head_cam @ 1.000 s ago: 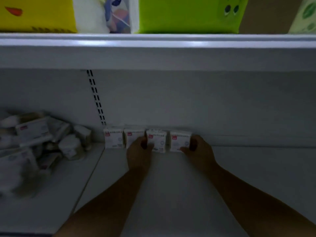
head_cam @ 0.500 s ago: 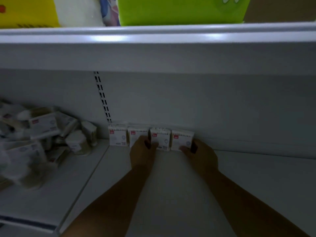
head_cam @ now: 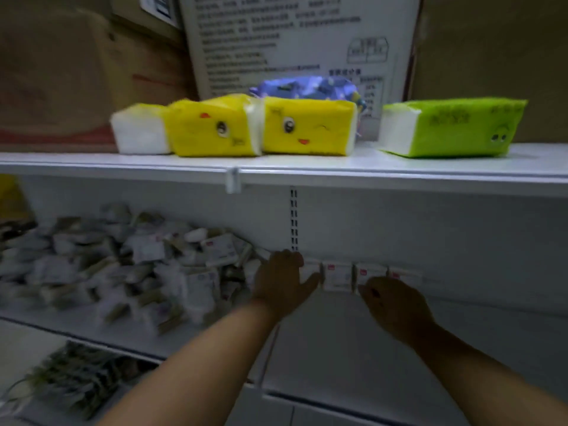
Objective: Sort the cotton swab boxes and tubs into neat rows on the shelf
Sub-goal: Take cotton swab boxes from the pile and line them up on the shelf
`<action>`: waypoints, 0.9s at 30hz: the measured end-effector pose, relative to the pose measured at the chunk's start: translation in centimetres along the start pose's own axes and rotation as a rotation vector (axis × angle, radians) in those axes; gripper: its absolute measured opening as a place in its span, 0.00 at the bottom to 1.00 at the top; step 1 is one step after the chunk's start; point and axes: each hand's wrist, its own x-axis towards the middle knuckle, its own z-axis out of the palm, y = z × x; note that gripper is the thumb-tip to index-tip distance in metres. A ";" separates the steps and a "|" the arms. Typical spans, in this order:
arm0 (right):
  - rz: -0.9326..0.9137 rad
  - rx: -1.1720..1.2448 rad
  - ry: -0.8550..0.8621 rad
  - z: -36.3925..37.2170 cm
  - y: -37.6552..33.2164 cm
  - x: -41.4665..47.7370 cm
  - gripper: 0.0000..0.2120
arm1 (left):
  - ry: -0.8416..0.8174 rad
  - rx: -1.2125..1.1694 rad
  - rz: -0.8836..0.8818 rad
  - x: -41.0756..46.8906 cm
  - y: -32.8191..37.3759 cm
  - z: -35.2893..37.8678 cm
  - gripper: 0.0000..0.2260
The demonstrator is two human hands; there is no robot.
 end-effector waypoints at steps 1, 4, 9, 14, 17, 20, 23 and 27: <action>-0.075 -0.027 -0.041 0.0 -2.7 0.8 0.13 | -0.033 0.055 -0.010 -0.4 -1.7 -2.8 0.21; -0.195 -0.058 -0.201 -0.2 -10.7 3.0 0.20 | -0.176 0.156 -0.070 -2.9 -7.4 -10.5 0.25; -0.338 -0.046 -0.322 0.0 -22.8 5.2 0.23 | -0.417 0.277 -0.325 -10.6 -18.2 -19.3 0.32; -0.495 -0.022 -0.345 1.8 -31.6 6.3 0.26 | -0.390 0.181 -0.487 -16.1 -24.9 -24.0 0.30; -0.548 -0.020 -0.394 3.4 -34.9 7.9 0.27 | -0.342 0.135 -0.500 -17.2 -28.0 -25.1 0.27; -0.578 -0.017 -0.396 5.8 -37.8 9.9 0.28 | -0.330 0.125 -0.521 -17.5 -31.3 -25.0 0.27; -0.610 0.001 -0.398 8.4 -40.5 12.5 0.29 | -0.369 0.142 -0.556 -16.6 -34.9 -24.4 0.28; -0.670 0.116 -0.366 11.9 -44.4 16.8 0.23 | -0.360 0.101 -0.621 -14.6 -39.3 -23.4 0.27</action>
